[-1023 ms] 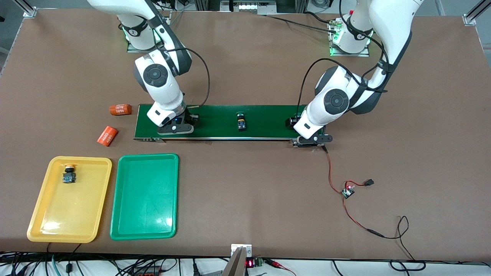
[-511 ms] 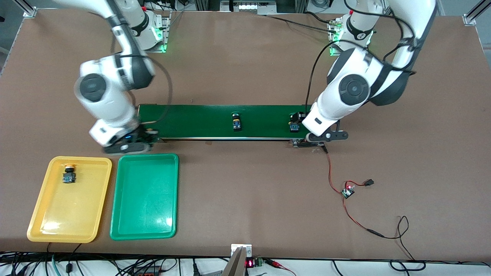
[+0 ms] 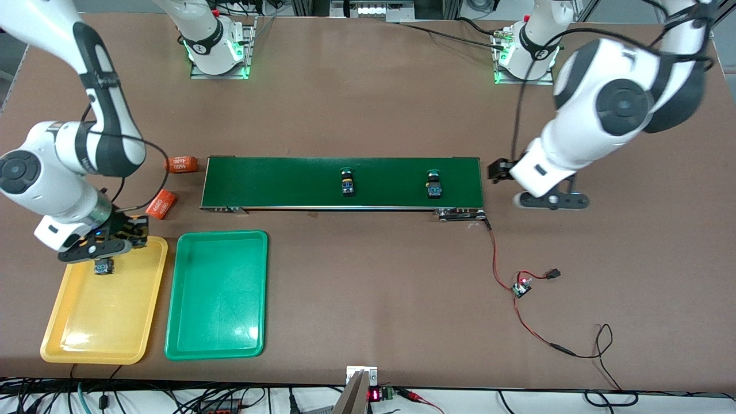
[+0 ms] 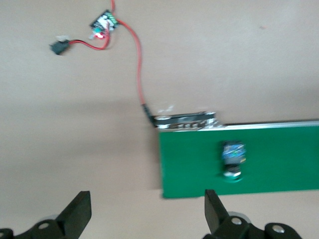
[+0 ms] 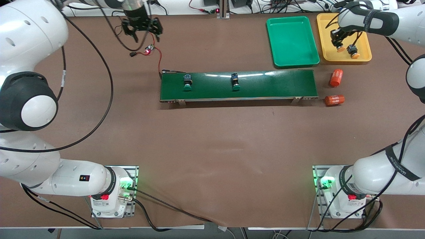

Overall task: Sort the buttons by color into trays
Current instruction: 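Carry the button into the yellow tray while the left gripper withdraws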

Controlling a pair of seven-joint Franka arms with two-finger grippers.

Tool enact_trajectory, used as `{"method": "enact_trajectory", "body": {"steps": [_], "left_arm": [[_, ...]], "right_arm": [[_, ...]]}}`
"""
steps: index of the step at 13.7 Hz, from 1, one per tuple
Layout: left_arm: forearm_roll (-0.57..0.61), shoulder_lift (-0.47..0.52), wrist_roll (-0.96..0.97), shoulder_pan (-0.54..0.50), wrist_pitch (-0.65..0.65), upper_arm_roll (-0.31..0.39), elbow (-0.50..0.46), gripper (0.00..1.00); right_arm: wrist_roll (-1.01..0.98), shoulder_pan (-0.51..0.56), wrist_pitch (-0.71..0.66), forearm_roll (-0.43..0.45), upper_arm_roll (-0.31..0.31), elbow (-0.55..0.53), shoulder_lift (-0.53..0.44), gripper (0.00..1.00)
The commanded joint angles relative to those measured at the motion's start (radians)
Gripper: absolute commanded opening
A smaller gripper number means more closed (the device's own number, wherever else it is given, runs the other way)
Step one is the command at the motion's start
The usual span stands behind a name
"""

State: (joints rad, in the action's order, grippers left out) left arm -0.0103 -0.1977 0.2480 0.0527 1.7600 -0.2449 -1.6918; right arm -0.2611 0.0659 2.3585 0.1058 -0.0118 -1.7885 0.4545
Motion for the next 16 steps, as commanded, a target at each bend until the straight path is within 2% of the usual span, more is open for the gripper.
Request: {"method": "enact_trajectory", "body": {"steps": [1, 4, 6, 7, 8, 9, 10, 12, 14, 16], "left_arm": [[-0.002, 0.066, -0.139, -0.017, -0.071, 0.056, -0.006, 1.00], [-0.004, 0.113, -0.148, -0.053, -0.068, 0.127, -0.005, 1.00], [0.031, 0.124, -0.148, -0.057, -0.068, 0.131, 0.001, 1.00], [0.102, 0.130, -0.151, -0.057, -0.068, 0.131, 0.018, 1.00], [0.130, 0.145, -0.148, -0.050, -0.086, 0.122, 0.020, 1.00], [0.130, 0.155, -0.156, -0.047, -0.141, 0.124, 0.021, 1.00], [0.128, 0.156, -0.162, -0.054, -0.167, 0.125, 0.020, 1.00], [0.122, 0.159, -0.165, -0.066, -0.162, 0.121, 0.018, 1.00], [0.087, 0.164, -0.167, -0.073, -0.157, 0.119, 0.020, 1.00], [0.052, 0.204, -0.205, -0.076, -0.149, 0.128, 0.011, 1.00]], "right_arm": [[-0.108, 0.044, 0.143, 0.008, -0.005, 0.049, 0.114, 0.00], [-0.168, 0.083, 0.255, 0.008, -0.007, 0.060, 0.179, 0.01], [-0.185, 0.097, 0.268, 0.008, -0.007, 0.080, 0.208, 0.03], [-0.185, 0.101, 0.277, 0.008, -0.005, 0.083, 0.214, 0.11], [-0.182, 0.101, 0.291, 0.005, -0.005, 0.083, 0.223, 0.32], [-0.176, 0.101, 0.309, 0.002, -0.005, 0.081, 0.230, 0.63], [-0.172, 0.101, 0.326, -0.001, -0.007, 0.080, 0.233, 0.80], [-0.164, 0.098, 0.329, -0.005, -0.007, 0.072, 0.230, 1.00], [-0.161, 0.095, 0.323, -0.006, -0.007, 0.060, 0.217, 1.00], [-0.109, 0.080, 0.302, -0.009, -0.005, 0.000, 0.150, 1.00]]}}
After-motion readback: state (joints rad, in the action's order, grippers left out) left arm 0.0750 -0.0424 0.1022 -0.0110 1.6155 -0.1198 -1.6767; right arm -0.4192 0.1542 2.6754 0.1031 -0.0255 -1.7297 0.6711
